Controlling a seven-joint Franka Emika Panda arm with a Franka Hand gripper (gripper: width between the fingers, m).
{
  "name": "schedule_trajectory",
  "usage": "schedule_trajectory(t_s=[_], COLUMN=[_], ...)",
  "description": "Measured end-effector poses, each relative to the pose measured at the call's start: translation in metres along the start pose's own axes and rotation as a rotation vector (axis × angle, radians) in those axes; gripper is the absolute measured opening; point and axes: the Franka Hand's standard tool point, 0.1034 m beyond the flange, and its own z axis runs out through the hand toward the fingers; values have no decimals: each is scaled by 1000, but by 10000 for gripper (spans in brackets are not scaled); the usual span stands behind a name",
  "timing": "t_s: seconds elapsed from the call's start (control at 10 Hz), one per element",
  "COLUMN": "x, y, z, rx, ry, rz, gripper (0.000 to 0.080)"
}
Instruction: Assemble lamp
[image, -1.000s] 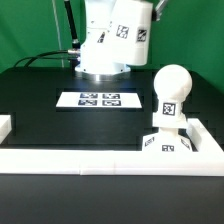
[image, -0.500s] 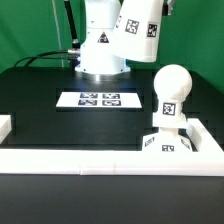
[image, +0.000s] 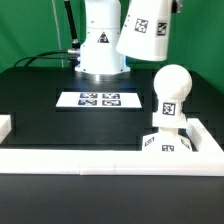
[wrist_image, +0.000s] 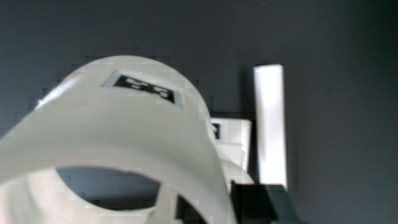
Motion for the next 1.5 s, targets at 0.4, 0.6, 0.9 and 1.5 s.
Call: schedule_trajectory(t_s=[0.4, 0.6, 0.9, 1.5], x=[22, 29, 39, 38], y=[-21, -28, -31, -31], z=[-6, 0, 5, 8], rx=[17, 19, 21, 20], ry=[31, 58, 90, 88], rz=[-3, -13, -23, -23], gripper=[46, 46, 46, 46])
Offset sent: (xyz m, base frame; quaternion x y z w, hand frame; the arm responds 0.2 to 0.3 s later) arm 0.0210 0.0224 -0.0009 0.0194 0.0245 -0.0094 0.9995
